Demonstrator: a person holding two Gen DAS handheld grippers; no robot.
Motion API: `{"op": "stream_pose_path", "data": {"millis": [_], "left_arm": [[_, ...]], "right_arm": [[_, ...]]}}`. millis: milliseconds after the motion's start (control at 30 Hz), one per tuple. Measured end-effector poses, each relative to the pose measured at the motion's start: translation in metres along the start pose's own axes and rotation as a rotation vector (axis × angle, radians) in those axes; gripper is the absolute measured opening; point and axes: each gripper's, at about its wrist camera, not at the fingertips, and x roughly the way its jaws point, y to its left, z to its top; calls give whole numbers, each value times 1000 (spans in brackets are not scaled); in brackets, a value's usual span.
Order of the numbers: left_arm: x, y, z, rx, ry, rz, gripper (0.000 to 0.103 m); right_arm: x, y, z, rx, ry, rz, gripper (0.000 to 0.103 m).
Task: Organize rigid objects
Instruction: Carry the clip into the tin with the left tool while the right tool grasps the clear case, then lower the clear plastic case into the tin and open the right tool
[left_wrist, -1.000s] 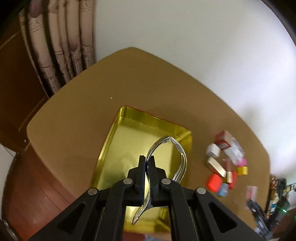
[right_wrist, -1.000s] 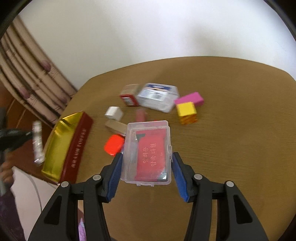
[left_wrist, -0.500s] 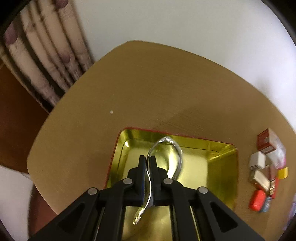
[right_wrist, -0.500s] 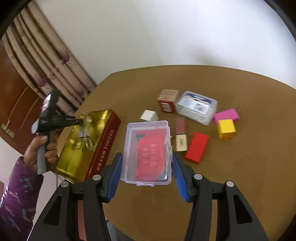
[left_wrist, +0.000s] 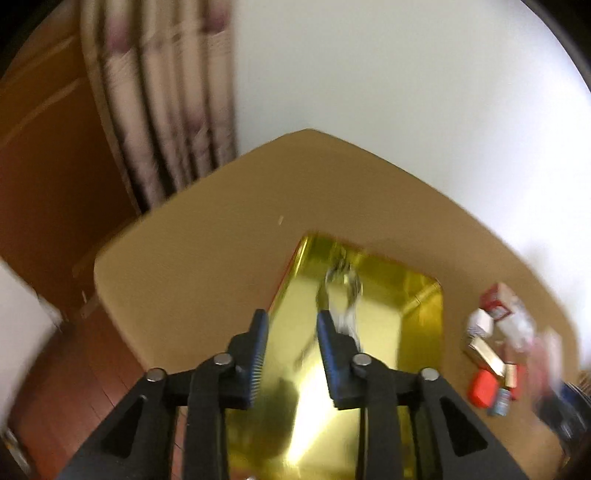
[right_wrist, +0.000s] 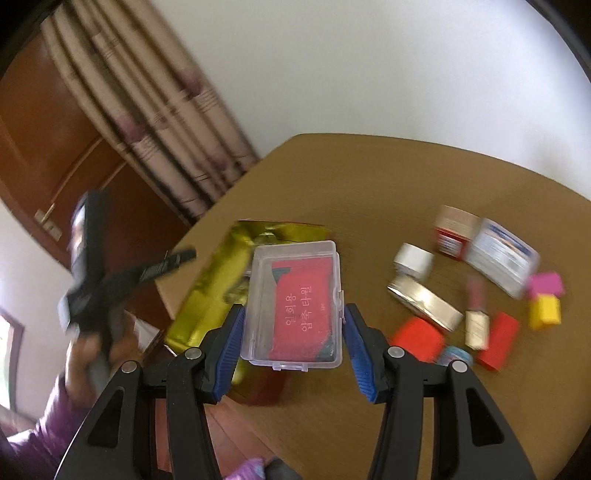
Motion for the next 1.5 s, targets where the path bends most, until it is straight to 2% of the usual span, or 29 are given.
{"op": "stream_pose_path", "data": {"millis": [67,100,167,267,333,500,667,767,833,900,967,1067,1133,1267,1333,1500], "left_arm": [[-18,17,-24,-66,-11,-46,29],[-25,22,-35,-72,-21,-43,29],[-34,26,-55,-66,-26,4,29],[-38,33,-81,-90,-39,29,30],[-33,39,-89,-109,-36,46,29],[-15,44,-92,-111,14,24,30],[-16,45,-96,-109,10,12,30],[-14,43,-95,-98,7,14,30],[-13,43,-95,-95,5,17,31],[-11,42,-93,-91,3,21,31],[-12,40,-93,-80,-4,33,31],[-13,35,-94,-53,-13,45,31],[-16,31,-95,-35,-26,45,31],[-23,13,-100,49,-55,44,31],[-27,1,-104,99,-69,31,31],[-35,-42,-116,263,-59,-54,31]], "right_arm": [[25,12,8,-19,31,26,50],[33,14,10,-20,40,30,50],[57,19,16,-7,69,37,50],[88,28,22,-15,91,20,50],[106,29,27,-23,96,-6,50],[138,18,31,16,125,-39,50],[147,16,37,18,115,-53,50],[145,14,48,-3,77,-74,52],[135,12,54,-5,36,-71,53],[119,7,58,9,-14,-16,56],[93,-1,54,8,-72,-10,60],[41,-26,26,2,-170,-88,66],[18,-45,4,10,-195,-161,67],[-18,-102,-58,60,-160,-327,67],[-29,-134,-92,46,-110,-471,67],[-56,-199,-139,137,-79,-601,67]]}}
